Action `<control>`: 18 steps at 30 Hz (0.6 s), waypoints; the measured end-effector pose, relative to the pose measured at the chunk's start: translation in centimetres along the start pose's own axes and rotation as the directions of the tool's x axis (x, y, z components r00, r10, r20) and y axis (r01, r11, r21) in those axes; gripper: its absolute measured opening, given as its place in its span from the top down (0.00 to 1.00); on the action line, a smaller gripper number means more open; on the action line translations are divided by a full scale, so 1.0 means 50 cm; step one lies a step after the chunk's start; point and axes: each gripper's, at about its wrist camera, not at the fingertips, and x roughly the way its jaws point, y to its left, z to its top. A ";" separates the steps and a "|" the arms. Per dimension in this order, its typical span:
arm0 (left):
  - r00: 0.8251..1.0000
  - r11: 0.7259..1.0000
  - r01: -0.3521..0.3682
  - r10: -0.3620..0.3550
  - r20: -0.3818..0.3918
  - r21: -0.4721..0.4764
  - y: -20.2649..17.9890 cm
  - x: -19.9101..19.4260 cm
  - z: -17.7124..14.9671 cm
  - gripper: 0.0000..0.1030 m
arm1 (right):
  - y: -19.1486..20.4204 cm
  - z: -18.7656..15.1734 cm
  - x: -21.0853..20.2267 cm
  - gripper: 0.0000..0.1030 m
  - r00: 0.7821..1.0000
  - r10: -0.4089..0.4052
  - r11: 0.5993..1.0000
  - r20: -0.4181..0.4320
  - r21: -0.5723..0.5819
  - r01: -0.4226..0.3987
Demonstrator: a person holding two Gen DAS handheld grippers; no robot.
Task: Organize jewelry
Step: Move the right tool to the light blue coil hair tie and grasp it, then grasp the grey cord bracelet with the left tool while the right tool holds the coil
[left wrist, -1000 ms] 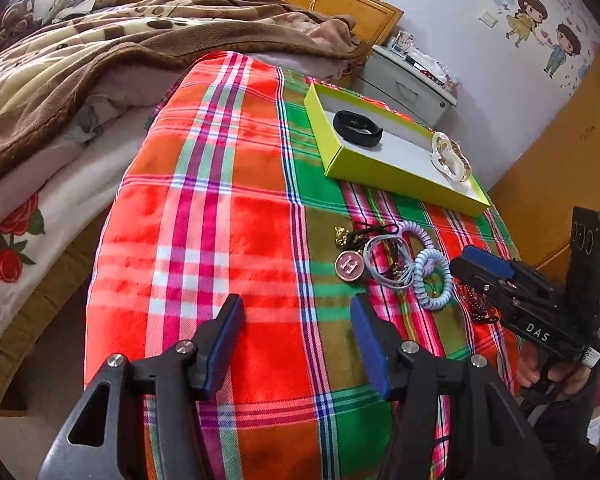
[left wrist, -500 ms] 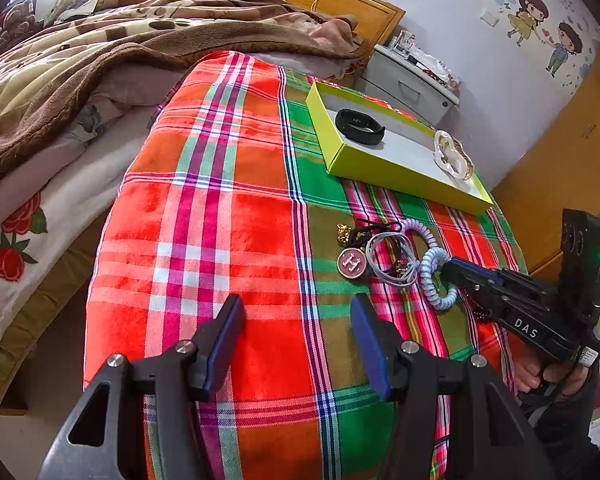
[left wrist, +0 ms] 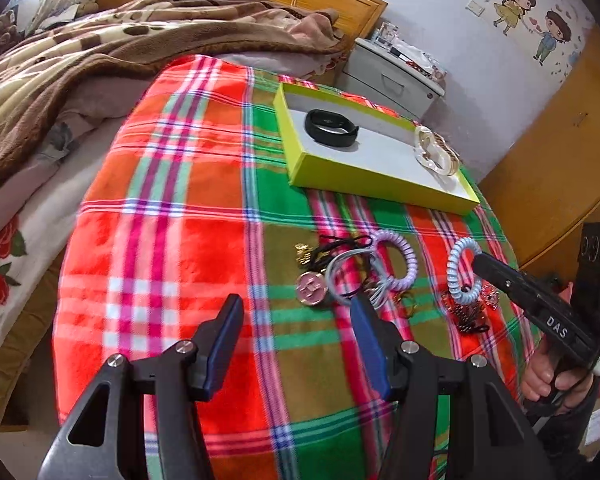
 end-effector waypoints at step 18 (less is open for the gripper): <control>0.983 0.979 -0.179 0.181 -0.013 0.095 -0.061 0.046 0.005 0.51 | -0.019 -0.011 -0.015 0.90 1.000 0.002 1.000 0.028 0.028 -0.003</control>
